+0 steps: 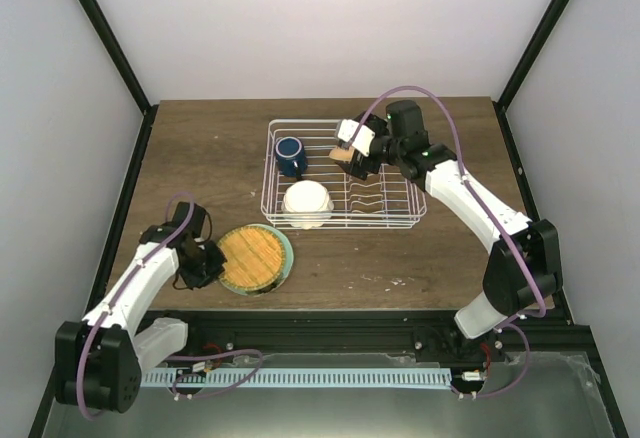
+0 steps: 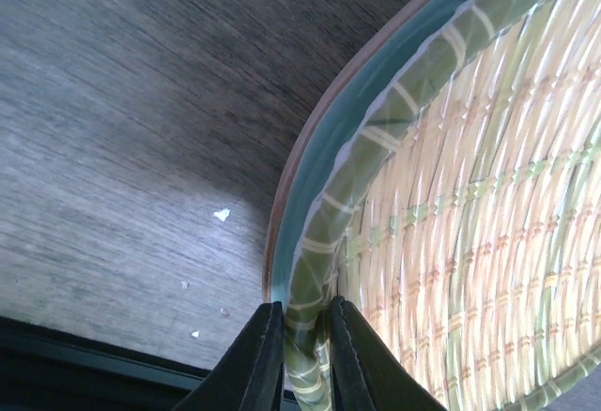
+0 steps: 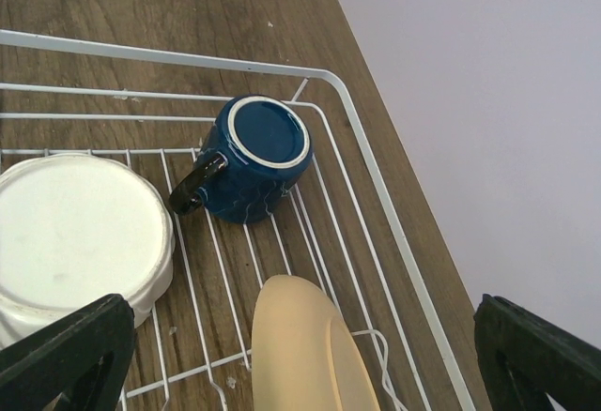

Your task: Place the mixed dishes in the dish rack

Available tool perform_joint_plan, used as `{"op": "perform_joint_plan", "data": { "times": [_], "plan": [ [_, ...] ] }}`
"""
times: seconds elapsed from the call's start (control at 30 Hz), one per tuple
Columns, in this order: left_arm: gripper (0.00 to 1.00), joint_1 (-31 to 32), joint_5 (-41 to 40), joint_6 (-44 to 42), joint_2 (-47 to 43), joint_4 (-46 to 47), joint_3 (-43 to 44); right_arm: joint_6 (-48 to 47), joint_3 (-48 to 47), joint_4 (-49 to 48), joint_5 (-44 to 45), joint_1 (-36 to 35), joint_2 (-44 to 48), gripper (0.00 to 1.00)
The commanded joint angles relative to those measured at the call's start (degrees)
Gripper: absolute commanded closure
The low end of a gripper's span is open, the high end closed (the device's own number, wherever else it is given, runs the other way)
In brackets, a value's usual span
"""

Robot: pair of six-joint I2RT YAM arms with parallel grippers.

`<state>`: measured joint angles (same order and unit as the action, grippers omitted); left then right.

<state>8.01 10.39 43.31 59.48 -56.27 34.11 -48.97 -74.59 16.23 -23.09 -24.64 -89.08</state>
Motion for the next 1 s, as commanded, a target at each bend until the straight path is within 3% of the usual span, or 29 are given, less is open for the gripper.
{"op": "perform_joint_plan", "data": {
  "times": [0.0,0.33,0.97],
  "plan": [
    [1.0,0.15,-0.61,0.05,-1.06,-5.84,2.27,0.45,0.58,-0.7,0.4,-0.67,0.97,0.0],
    [1.0,0.25,-0.85,-0.19,-4.5,-12.37,8.92,0.81,0.54,-1.28,0.22,-0.69,-0.1,0.0],
    [1.0,-0.31,-15.03,0.05,-0.68,-18.28,29.99,1.34,0.32,-3.41,0.31,-0.67,-2.55,0.0]
  ]
}}
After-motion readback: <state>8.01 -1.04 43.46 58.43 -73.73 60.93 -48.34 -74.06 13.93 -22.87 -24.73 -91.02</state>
